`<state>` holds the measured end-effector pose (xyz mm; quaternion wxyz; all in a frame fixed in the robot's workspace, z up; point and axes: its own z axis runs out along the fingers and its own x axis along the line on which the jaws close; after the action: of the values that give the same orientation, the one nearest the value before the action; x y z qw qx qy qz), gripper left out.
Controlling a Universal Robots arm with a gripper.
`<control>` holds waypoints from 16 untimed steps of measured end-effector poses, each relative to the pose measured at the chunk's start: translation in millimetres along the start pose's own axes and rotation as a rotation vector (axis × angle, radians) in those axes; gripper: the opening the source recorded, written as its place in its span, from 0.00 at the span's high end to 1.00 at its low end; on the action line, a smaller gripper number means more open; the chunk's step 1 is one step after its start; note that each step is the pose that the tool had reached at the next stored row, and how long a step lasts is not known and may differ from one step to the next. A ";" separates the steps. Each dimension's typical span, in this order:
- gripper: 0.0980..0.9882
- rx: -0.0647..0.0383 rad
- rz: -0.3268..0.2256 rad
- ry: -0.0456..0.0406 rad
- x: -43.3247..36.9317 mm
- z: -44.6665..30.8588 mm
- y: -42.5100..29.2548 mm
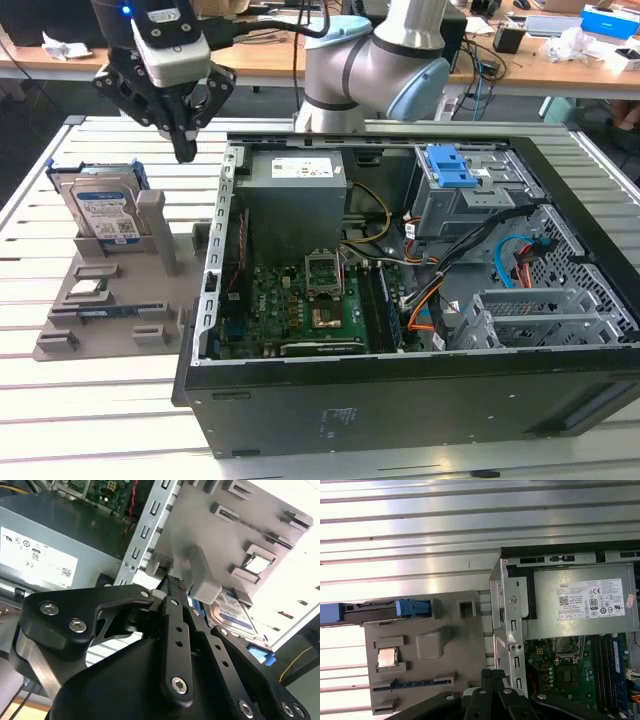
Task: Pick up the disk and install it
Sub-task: 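Reach for the disk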
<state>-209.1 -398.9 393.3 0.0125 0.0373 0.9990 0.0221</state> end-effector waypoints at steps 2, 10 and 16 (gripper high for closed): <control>1.00 0.000 0.000 0.0000 12.6 -0.3 -0.9; 1.00 0.000 0.000 0.0000 46.2 -1.2 -3.4; 1.00 0.000 0.000 0.0000 67.4 -1.8 -5.0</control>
<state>-276.6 -398.8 393.3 0.0125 0.0375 0.9990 0.0221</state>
